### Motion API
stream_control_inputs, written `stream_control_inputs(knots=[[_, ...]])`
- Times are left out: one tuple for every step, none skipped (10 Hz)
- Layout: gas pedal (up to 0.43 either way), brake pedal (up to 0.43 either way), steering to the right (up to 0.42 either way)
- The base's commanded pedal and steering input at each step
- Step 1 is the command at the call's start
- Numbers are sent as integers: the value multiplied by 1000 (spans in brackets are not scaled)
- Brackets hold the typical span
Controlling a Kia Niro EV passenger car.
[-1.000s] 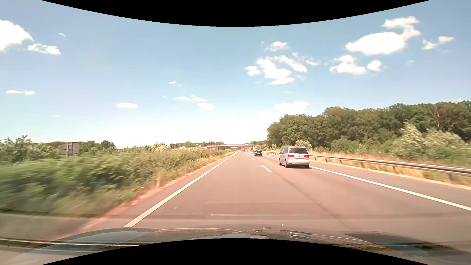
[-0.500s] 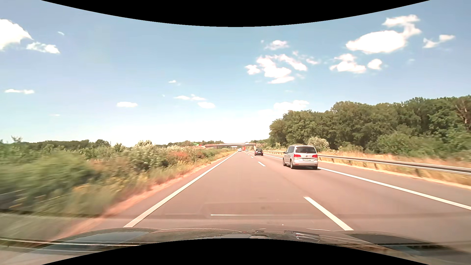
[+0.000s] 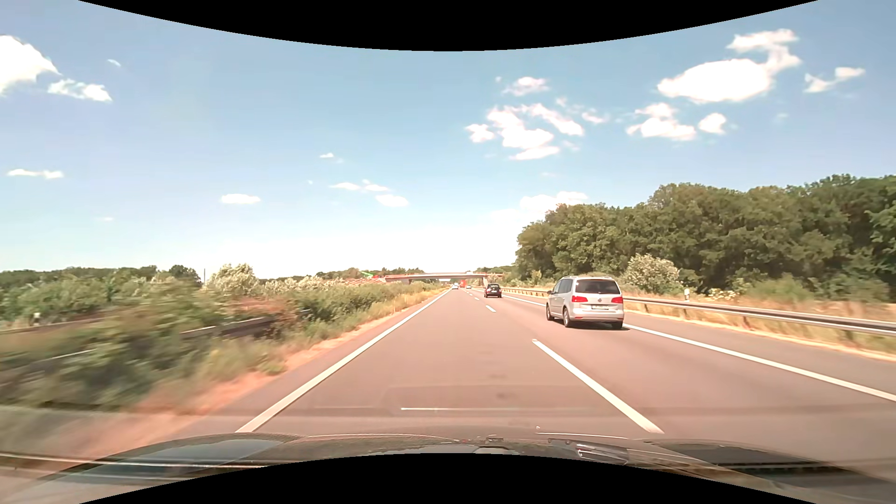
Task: Follow the waypoints while adhering to traffic rules and regulations
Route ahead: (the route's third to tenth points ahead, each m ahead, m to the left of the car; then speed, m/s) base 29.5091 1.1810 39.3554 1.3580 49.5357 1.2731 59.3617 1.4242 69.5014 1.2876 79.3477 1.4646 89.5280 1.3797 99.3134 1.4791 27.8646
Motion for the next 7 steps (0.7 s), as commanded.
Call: stream_control_inputs(knots=[[130,0,-5],[130,0,-4],[130,0,-3],[130,0,-3],[130,0,-3],[138,0,-3],[150,0,-3]])
